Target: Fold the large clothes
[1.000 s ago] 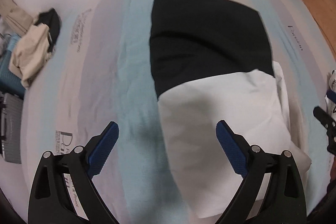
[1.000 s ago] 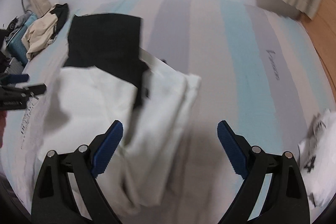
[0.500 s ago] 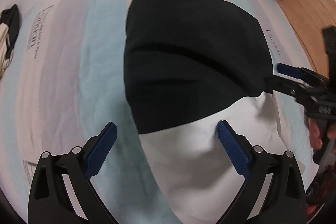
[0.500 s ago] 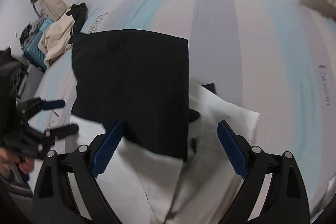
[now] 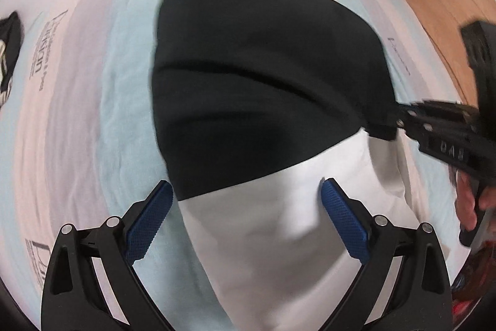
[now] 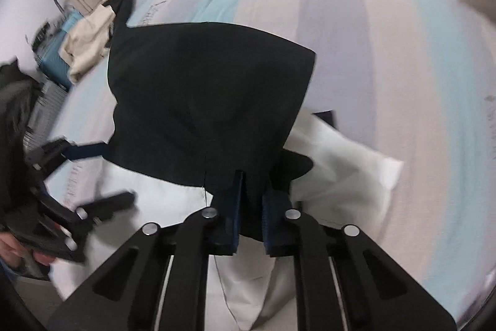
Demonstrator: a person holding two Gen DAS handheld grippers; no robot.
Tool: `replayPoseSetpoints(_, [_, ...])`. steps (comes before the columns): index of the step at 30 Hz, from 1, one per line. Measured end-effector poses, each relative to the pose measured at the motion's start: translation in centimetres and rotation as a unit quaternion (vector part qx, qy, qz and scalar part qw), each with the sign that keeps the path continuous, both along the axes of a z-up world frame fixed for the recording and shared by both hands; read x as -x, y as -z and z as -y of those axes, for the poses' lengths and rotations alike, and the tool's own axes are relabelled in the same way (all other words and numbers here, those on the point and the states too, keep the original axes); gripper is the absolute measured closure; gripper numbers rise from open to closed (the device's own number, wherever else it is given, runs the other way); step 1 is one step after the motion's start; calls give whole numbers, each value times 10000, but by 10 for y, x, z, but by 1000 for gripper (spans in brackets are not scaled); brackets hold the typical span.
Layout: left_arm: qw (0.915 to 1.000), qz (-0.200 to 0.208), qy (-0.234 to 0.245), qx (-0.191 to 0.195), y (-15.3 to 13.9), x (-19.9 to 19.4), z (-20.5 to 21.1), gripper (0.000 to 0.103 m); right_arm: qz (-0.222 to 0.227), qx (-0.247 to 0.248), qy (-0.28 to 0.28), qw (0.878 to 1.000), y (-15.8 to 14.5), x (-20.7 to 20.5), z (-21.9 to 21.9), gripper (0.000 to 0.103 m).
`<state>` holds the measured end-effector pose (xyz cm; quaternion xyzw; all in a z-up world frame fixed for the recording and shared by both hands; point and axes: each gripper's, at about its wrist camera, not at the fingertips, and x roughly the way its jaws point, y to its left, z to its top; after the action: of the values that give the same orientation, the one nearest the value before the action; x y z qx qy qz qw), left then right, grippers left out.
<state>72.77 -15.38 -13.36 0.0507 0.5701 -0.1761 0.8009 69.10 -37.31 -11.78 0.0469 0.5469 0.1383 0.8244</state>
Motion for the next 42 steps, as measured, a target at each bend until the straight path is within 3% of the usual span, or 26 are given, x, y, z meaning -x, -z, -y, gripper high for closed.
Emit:
replayPoseSetpoints(6, [9999, 112, -19, 106, -3, 4, 1, 5, 134, 591, 273, 9978, -13, 26, 24, 96])
replayPoseSetpoints(11, [9998, 150, -51, 143, 5, 14, 12, 5, -156, 816, 555, 9950, 18, 34, 42, 96])
replayPoseSetpoints(14, [9995, 308, -104, 27, 5, 22, 11, 5, -345, 1044, 725, 9913, 42, 34, 52, 103])
replayPoseSetpoints(18, [9994, 160, -270, 155, 16, 15, -8, 5, -638, 759, 916, 9908, 68, 40, 68, 103])
replayPoseSetpoints(23, [9990, -80, -273, 337, 26, 8, -8, 6, -509, 654, 740, 9938, 63, 54, 60, 99])
replayPoseSetpoints(25, [9991, -33, -186, 376, 21, 11, -5, 7, -504, 526, 783, 9943, 60, 60, 64, 83])
replayPoseSetpoints(26, [9990, -55, -132, 434, 17, 13, -6, 6, -534, 419, 799, 9945, 60, 63, 64, 64])
replayPoseSetpoints(30, [9990, -8, -15, 450, 1, 21, -16, 6, -585, 326, 670, 9955, 53, 67, 60, 45])
replayPoseSetpoints(35, [9982, -279, -18, 537, 12, 15, -51, 6, -753, -130, 543, 9956, 55, 69, 65, 35])
replayPoseSetpoints(42, [9916, -846, 158, 967, 44, 6, -53, 6, -1205, -850, 699, 9866, 78, 68, 81, 26])
